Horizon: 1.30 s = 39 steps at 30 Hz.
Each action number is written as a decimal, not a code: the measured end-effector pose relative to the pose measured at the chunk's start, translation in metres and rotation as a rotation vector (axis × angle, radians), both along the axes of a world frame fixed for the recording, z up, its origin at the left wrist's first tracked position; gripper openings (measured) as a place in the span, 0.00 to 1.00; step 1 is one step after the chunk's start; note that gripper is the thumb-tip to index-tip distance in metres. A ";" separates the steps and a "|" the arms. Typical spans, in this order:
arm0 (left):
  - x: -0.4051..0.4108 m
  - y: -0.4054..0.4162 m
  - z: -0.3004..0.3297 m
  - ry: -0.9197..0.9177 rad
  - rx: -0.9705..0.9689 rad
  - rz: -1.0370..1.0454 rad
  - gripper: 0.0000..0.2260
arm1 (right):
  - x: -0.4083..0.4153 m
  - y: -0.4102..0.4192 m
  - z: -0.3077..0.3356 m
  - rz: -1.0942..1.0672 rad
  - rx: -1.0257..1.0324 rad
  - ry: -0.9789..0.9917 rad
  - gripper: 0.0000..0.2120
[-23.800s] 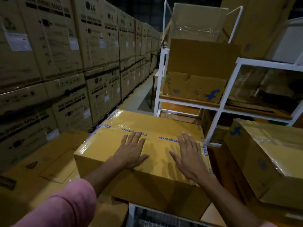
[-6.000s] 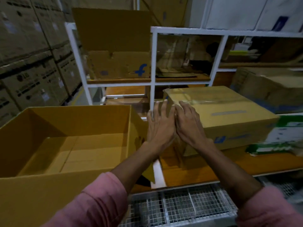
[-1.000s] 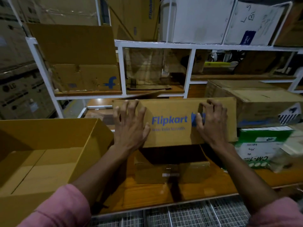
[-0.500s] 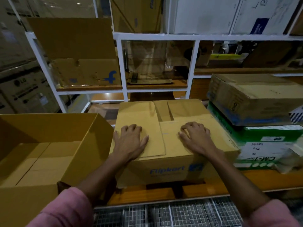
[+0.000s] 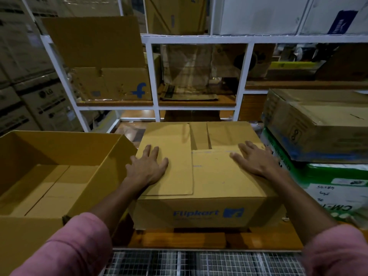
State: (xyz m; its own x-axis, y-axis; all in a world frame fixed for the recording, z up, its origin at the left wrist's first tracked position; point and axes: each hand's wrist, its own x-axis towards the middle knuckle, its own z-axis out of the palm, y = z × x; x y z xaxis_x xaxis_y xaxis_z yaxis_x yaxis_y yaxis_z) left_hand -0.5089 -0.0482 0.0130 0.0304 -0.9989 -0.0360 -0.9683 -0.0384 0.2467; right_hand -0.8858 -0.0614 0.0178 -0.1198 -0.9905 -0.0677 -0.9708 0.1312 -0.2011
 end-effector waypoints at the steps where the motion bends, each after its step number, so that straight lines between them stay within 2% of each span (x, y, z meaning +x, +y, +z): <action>1: 0.000 -0.002 0.001 0.000 0.002 -0.005 0.34 | -0.005 -0.004 -0.001 0.006 0.001 -0.004 0.52; 8: -0.004 -0.012 -0.001 0.008 0.028 0.000 0.38 | -0.001 0.008 0.017 0.064 -0.026 -0.010 0.39; 15: 0.016 -0.025 0.018 0.021 -0.087 0.039 0.41 | 0.024 0.033 0.059 0.048 -0.178 -0.103 0.28; 21: 0.054 -0.015 0.082 0.066 -0.228 0.094 0.40 | 0.067 0.026 0.119 0.105 -0.311 -0.115 0.26; 28: 0.122 0.002 0.142 0.019 -0.329 0.100 0.32 | 0.134 0.004 0.142 0.134 -0.368 -0.152 0.28; 35: 0.229 -0.004 0.170 0.005 -0.368 0.118 0.29 | 0.241 -0.008 0.164 0.152 -0.400 -0.178 0.33; 39: 0.320 -0.014 0.173 0.015 -0.367 0.121 0.29 | 0.327 -0.013 0.171 0.136 -0.426 -0.142 0.29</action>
State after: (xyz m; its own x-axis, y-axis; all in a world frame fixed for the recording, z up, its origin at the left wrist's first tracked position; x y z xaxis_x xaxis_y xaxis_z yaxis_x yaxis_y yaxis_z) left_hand -0.1887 -0.0623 0.1862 0.1515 -0.9345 0.3222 -0.9583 -0.0589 0.2798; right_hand -0.5588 -0.0747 0.1884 -0.0062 -0.9398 0.3417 -0.9323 -0.1181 -0.3418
